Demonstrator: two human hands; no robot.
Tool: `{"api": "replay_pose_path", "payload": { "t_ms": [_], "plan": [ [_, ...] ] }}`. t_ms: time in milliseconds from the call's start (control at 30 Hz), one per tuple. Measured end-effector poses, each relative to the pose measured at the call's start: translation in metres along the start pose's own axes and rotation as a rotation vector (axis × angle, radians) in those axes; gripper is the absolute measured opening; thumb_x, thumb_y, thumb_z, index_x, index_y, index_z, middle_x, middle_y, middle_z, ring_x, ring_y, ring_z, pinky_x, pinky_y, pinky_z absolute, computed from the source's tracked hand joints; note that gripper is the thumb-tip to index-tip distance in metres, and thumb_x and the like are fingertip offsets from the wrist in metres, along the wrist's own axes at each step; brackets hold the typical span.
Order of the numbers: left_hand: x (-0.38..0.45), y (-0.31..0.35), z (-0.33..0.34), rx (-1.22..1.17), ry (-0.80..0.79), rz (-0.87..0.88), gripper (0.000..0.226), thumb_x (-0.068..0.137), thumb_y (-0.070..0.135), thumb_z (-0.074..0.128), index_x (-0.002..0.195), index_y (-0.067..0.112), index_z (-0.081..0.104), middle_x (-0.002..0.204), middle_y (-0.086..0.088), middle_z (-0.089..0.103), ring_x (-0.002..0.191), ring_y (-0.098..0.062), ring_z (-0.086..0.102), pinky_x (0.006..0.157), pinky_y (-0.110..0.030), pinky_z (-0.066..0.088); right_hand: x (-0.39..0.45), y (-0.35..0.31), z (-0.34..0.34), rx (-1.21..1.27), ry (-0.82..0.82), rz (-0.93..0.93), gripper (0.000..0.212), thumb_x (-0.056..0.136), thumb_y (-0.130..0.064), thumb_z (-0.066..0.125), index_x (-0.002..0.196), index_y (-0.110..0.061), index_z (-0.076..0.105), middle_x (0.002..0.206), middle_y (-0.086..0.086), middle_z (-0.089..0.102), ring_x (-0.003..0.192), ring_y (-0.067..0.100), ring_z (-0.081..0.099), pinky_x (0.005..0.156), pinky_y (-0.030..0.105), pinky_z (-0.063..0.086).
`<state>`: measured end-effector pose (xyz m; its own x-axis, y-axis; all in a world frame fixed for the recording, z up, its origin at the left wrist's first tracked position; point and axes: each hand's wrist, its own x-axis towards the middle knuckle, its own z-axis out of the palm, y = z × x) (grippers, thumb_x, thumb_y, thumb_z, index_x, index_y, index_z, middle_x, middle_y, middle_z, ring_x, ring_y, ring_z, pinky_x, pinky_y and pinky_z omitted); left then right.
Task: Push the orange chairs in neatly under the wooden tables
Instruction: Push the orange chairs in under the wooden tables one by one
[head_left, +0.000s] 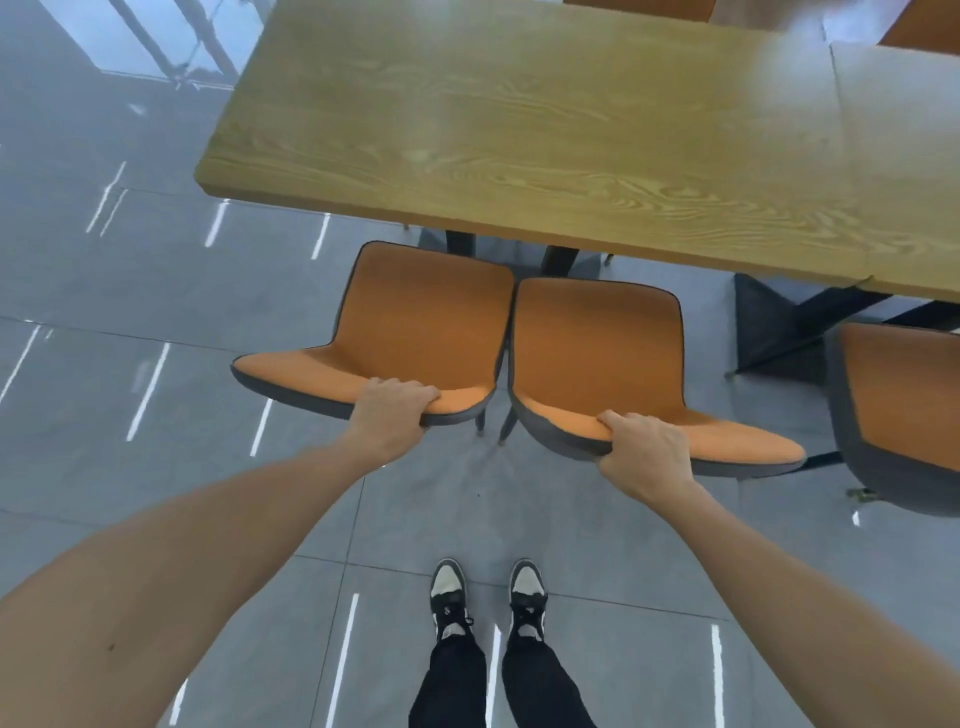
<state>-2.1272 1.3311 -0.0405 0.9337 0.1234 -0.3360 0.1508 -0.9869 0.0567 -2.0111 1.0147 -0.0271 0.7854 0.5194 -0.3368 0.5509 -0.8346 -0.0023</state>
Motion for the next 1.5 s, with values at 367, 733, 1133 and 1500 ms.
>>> {"api": "replay_pose_path", "payload": {
  "t_ms": [367,733,1133,1500],
  "plan": [
    [0.0,-0.001,0.001,-0.026,0.058,0.05,0.039,0.092,0.036,0.062,0.132,0.033,0.064,0.116,0.007,0.072,0.104,-0.022,0.066,0.082,-0.036,0.047,0.002,-0.022,0.015,-0.002,0.131,0.006,0.03,0.072,-0.038,0.051,0.095,-0.03,0.069,0.076,-0.007,0.066,0.068,0.023,0.063,0.057,0.029,0.045],
    [0.001,0.003,-0.001,-0.037,0.061,0.053,0.037,0.091,0.031,0.064,0.128,0.031,0.067,0.109,0.003,0.075,0.1,-0.024,0.068,0.077,-0.036,0.049,0.013,-0.033,0.015,-0.002,0.166,0.043,0.029,0.072,-0.035,0.05,0.094,-0.031,0.068,0.076,-0.006,0.066,0.065,0.024,0.062,0.055,0.029,0.034],
    [0.005,0.0,0.005,-0.042,0.065,0.021,0.038,0.089,0.034,0.067,0.127,0.035,0.068,0.108,0.007,0.075,0.097,-0.022,0.069,0.073,-0.034,0.05,0.014,-0.035,0.009,-0.05,0.099,0.037,0.029,0.073,-0.036,0.052,0.096,-0.03,0.069,0.076,-0.008,0.066,0.066,0.02,0.062,0.056,0.029,0.046],
    [0.005,0.003,0.0,-0.074,-0.056,0.008,0.041,0.092,0.049,0.061,0.13,0.035,0.061,0.115,0.007,0.069,0.104,-0.022,0.065,0.081,-0.036,0.048,0.012,-0.036,-0.001,0.041,-0.022,0.075,0.031,0.073,-0.039,0.053,0.102,-0.031,0.059,0.086,-0.007,0.063,0.077,0.022,0.059,0.061,0.033,0.044]
  ]
}}
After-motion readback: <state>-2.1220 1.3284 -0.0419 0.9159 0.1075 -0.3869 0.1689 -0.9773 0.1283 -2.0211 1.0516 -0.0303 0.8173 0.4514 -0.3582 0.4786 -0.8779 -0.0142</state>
